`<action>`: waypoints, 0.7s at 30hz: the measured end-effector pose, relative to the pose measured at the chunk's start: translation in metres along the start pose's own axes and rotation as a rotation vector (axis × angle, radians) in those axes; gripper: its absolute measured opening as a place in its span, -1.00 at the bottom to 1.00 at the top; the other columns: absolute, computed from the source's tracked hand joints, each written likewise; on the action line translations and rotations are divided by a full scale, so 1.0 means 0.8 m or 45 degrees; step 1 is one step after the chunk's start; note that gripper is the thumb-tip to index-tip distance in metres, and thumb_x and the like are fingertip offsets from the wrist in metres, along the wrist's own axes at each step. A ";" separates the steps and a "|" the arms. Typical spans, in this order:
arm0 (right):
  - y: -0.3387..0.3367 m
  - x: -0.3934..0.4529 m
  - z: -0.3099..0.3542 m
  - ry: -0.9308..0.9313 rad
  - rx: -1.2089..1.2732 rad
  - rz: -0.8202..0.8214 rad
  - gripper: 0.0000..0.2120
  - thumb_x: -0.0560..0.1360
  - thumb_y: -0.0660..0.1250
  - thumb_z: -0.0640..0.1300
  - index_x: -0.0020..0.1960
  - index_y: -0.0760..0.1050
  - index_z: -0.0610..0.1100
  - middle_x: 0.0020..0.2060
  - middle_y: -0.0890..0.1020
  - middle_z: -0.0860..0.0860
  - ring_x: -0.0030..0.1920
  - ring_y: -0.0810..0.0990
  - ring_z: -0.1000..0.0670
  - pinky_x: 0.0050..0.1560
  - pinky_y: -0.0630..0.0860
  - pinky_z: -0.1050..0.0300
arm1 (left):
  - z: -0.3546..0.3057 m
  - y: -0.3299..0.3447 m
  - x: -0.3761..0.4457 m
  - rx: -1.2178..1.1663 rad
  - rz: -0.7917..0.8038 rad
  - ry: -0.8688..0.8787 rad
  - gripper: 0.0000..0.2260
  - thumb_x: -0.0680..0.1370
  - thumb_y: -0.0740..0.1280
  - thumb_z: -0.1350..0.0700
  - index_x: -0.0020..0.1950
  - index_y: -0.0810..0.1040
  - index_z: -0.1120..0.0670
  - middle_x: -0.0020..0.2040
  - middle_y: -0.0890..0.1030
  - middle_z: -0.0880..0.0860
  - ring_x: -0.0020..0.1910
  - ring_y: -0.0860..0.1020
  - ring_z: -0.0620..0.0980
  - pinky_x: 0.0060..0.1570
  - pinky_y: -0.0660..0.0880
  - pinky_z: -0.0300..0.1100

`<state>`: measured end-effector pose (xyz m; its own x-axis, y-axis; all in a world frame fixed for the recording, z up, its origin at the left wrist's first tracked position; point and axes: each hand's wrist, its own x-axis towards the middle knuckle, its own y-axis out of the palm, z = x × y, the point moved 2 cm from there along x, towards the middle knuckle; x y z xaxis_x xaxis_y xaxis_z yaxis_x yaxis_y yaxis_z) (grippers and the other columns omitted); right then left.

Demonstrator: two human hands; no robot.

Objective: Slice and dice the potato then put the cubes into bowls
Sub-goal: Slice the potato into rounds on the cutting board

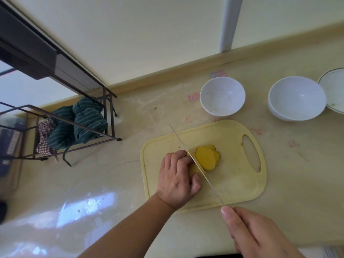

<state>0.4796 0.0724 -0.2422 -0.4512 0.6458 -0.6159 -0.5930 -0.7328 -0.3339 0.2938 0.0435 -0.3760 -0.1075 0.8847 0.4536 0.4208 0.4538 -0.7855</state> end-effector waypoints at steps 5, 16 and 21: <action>0.002 -0.006 0.007 0.013 0.062 -0.046 -0.36 0.04 -0.18 0.73 -0.19 0.40 0.42 -0.41 0.57 0.26 -0.29 0.55 0.24 -0.29 0.40 0.39 | 0.000 0.000 0.000 0.006 0.002 0.005 -0.71 0.50 0.31 0.04 0.14 0.41 0.16 0.11 0.42 0.13 -0.04 0.43 0.14 -0.02 0.45 0.00; 0.001 -0.002 0.002 0.024 0.002 -0.030 -0.69 0.29 -0.12 0.43 -0.14 0.31 0.39 -0.45 0.54 0.25 -0.29 0.53 0.23 -0.26 0.39 0.34 | 0.000 0.000 0.000 0.018 0.008 0.009 -0.69 0.50 0.31 0.04 0.15 0.41 0.18 0.10 0.41 0.13 -0.03 0.44 0.14 -0.02 0.45 -0.01; 0.008 -0.005 -0.002 0.009 -0.011 -0.095 -0.17 -0.03 -0.26 0.73 -0.08 0.37 0.28 -0.39 0.56 0.31 -0.23 0.53 0.28 -0.26 0.38 0.42 | 0.000 0.000 0.000 0.018 0.018 0.007 -0.69 0.51 0.29 0.03 0.16 0.42 0.18 0.11 0.43 0.14 -0.03 0.45 0.16 -0.01 0.45 0.00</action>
<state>0.4785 0.0650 -0.2428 -0.4012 0.6969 -0.5944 -0.6187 -0.6847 -0.3852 0.2940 0.0433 -0.3764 -0.0964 0.8905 0.4447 0.4097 0.4426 -0.7977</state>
